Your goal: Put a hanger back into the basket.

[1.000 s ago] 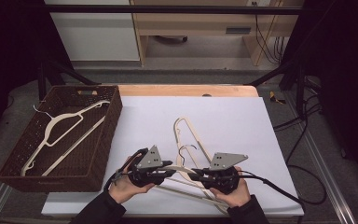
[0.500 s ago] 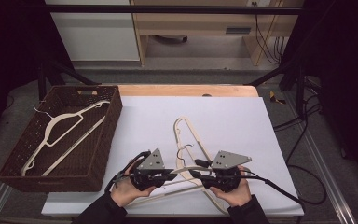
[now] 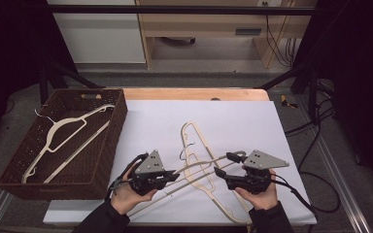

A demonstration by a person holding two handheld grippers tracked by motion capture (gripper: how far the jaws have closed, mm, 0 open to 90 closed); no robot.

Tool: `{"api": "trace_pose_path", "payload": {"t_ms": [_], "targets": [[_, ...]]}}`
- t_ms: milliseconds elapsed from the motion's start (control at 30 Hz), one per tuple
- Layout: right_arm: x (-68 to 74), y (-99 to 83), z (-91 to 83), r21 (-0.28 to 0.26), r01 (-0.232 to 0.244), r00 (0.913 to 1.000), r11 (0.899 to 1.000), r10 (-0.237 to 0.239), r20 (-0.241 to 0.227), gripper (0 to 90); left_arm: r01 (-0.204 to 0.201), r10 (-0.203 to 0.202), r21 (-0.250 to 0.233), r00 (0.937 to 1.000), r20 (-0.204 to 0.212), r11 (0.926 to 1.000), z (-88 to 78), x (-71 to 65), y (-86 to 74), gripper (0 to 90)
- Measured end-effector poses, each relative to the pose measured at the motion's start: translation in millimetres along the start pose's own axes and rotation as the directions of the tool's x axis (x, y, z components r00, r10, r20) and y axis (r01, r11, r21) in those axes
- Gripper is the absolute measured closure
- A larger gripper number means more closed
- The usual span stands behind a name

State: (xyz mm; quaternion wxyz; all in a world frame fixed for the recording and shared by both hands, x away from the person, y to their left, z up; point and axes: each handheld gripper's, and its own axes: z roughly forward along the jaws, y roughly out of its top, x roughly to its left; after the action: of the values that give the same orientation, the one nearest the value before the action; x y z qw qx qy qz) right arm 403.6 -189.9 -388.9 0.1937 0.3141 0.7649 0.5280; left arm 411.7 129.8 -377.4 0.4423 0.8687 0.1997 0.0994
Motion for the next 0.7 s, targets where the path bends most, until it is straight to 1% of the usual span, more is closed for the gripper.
{"api": "trace_pose_path", "payload": {"t_ms": [133,233,333,367,400,467,533,633,700], "targets": [[-10.2,-1.2,-9.7,-0.023,-0.034,0.9982,0.999,0.035,0.05,26.1,0.021,-0.022,-0.018,0.9991,-0.036,0.9996,-7.8,4.4,0.7,86.2],[-17.5,-2.4,-16.2,-0.035,-0.068,0.9936,0.997,0.07,0.088,20.4,0.031,-0.033,-0.037,0.998,-0.053,0.9988,-15.2,8.5,1.7,86.2],[-23.9,-4.0,-21.5,-0.048,-0.095,0.9883,0.994,0.1,0.115,17.4,0.038,-0.041,-0.057,0.9969,-0.067,0.9977,-25.0,11.9,4.3,86.2],[-26.2,-4.9,-23.4,-0.048,-0.099,0.9878,0.994,0.104,0.116,16.5,0.039,-0.044,-0.067,0.9964,-0.073,0.997,-28.8,12.9,5.2,86.2],[-27.5,-5.3,-24.2,-0.055,-0.113,0.9847,0.992,0.119,0.128,15.6,0.04,-0.046,-0.074,0.9958,-0.079,0.9964,-32.5,13.9,6.5,86.2],[-30.3,-6.6,-25.8,-0.06,-0.125,0.9817,0.99,0.133,0.136,14.0,0.041,-0.05,-0.094,0.9944,-0.093,0.9948,-40.4,15.9,9.4,86.2],[-31.8,-7.4,-26.4,-0.062,-0.13,0.9788,0.99,0.138,0.151,12.3,0.041,-0.053,-0.115,0.9931,-0.104,0.9925,-49.4,18.3,12.9,86.2],[-32.8,-7.7,-27.0,-0.057,-0.127,0.9773,0.99,0.135,0.163,9.6,0.045,-0.063,-0.148,0.9909,-0.119,0.988,-64.5,24.4,18.9,86.2],[-33.5,-7.9,-28.1,-0.057,-0.124,0.9776,0.991,0.132,0.164,8.6,0.046,-0.067,-0.158,0.9885,-0.135,0.9863,-75.2,28.8,24.3,86.2]]}}
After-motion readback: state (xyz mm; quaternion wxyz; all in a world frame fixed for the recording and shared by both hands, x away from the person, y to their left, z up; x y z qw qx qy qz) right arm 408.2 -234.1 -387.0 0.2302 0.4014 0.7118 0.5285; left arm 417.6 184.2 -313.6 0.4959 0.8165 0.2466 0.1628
